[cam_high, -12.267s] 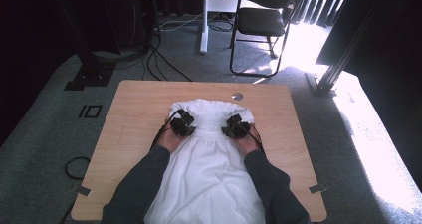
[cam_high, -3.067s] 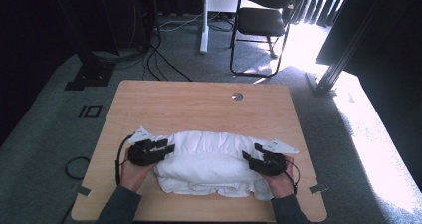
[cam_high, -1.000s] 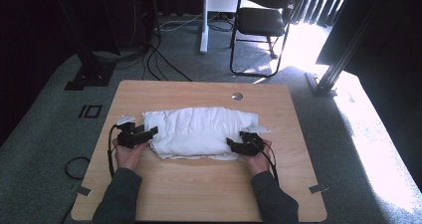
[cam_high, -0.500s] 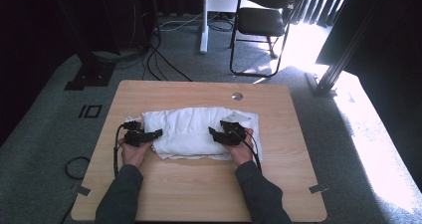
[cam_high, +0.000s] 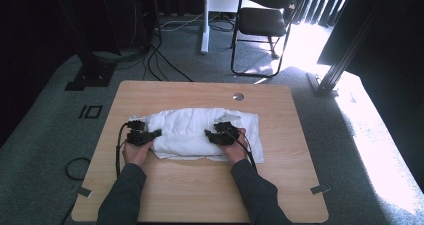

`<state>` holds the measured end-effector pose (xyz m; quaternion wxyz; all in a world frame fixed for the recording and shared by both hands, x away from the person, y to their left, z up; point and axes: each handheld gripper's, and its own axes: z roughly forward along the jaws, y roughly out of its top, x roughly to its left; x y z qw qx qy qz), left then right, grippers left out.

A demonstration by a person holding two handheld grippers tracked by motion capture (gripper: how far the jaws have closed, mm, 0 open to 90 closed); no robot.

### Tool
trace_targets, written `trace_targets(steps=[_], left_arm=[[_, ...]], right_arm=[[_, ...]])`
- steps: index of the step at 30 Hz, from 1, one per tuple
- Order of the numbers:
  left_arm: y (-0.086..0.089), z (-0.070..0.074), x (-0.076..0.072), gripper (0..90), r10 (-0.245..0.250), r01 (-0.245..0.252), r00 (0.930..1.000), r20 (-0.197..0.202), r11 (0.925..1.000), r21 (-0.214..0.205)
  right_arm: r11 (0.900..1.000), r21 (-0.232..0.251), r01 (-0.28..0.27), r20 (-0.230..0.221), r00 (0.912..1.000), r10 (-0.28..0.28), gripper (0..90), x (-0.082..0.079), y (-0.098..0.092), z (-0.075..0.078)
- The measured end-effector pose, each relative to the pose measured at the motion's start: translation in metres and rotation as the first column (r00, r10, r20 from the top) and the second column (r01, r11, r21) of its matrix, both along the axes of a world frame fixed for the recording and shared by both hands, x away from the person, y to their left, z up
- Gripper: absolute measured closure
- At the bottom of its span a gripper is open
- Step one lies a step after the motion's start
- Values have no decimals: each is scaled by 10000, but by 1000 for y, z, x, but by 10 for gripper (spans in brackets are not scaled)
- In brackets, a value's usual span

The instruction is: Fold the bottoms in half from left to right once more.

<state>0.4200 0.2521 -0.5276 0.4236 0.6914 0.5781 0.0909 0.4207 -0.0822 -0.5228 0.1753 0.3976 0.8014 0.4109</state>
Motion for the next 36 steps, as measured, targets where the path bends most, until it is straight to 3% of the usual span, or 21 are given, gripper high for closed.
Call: trace_targets(steps=[2, 4, 7, 9, 13, 15, 16, 18, 19, 20, 23, 25, 28, 32, 36], left_arm=[[3, 17, -3, 815, -26, 34, 9988, 489, 9999, -157], [1, 36, -5, 817, -228, 253, 9943, 1045, 9994, -228], [-7, 67, -9, 817, -621, 697, 9819, 1788, 9969, -364], [-17, 85, -11, 819, -972, 1085, 9696, 2248, 9933, -387], [-42, 108, -14, 818, -1589, 1540, 9463, 2816, 9873, 397], [-48, 113, -14, 817, -1680, 1502, 9428, 2880, 9852, 831], [-49, 114, -14, 817, -1681, 1489, 9433, 2861, 9850, 877], [-48, 115, -14, 817, -1706, 1488, 9423, 2880, 9842, 961], [-48, 115, -14, 817, -1706, 1488, 9423, 2880, 9842, 961], [-47, 115, -14, 817, -1693, 1470, 9453, 2789, 9842, 992], [-48, 115, -14, 816, -1737, 1492, 9448, 2778, 9830, 1071], [-50, 116, -14, 816, -1777, 1533, 9435, 2798, 9824, 1068], [-57, 118, -14, 815, -1862, 1620, 9396, 2870, 9811, 1062], [-70, 118, -13, 815, -2199, 1996, 9280, 3008, 9750, 973], [-92, 116, -13, 815, -2700, 2528, 9165, 2951, 9628, 956]], right_arm=[[9998, -183, 54, -304, 9995, -60, 512, 3, 6, -11], [10000, -1, 17, -572, 9984, -17, 515, 5, 12, -20], [9999, 109, 45, -626, 9980, -38, 522, 3, 25, -24], [9999, 93, 58, -640, 9979, -52, 525, 3, 37, -25], [9992, 361, -199, -945, 9953, 232, 523, 5, 63, -24], [9979, 583, -287, -1223, 9919, 357, 491, 6, 68, -19], [9980, 577, -238, -1200, 9923, 306, 433, 4, 67, -14], [9945, 908, -527, -884, 9942, 608, 391, -4, 56, 1], [9945, 908, -527, -884, 9942, 608, 391, -4, 56, 1], [9921, 1033, -715, -49, 9974, 724, 383, -15, 26, 21], [9992, 335, -231, 633, 9978, 210, 399, -24, -14, 33], [9998, -88, -167, 357, 9992, 170, 396, -25, -40, 30], [9937, -1119, 55, -199, 9998, -77, 390, -25, -64, 9], [9949, -1000, 152, -1127, 9933, -265, 384, -19, -74, -19], [9995, -276, 171, -1570, 9874, -212, 387, -12, -72, -27]])
